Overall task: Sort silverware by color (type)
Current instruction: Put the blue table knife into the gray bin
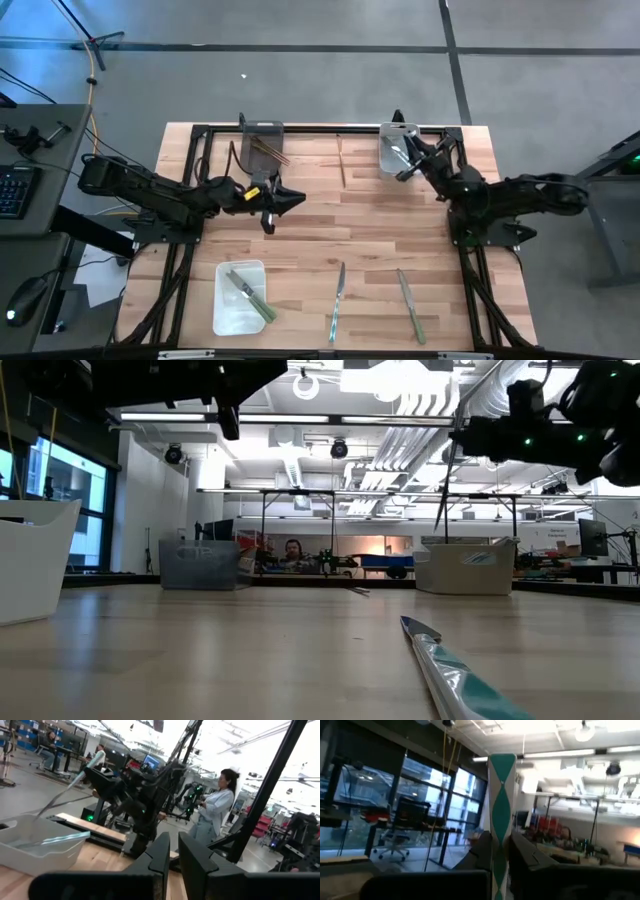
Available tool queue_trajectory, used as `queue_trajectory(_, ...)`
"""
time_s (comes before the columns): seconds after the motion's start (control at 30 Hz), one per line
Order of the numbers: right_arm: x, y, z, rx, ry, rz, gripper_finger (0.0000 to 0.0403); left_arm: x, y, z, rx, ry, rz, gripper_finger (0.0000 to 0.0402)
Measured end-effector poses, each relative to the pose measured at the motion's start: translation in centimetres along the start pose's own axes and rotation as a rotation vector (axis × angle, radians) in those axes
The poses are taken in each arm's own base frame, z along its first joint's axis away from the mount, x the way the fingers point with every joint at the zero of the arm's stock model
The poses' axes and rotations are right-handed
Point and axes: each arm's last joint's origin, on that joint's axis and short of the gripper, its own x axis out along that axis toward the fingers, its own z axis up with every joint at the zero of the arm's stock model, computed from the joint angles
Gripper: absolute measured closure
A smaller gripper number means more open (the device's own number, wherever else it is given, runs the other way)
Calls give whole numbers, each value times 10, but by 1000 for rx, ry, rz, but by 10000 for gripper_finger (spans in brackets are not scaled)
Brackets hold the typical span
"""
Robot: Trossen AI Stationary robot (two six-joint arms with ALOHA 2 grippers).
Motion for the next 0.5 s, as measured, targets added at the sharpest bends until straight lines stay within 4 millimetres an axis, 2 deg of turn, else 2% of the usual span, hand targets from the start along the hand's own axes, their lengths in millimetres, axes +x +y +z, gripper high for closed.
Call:
queue_trajectory(0.23, 8, -5, -25, 17, 108, -9, 398, 0, 1, -1, 2, 15, 5, 369)
queue_trajectory(0.5, 30, -3, -47, -6, 193, -27, 398, 0, 1, -1, 27, 15, 5, 369)
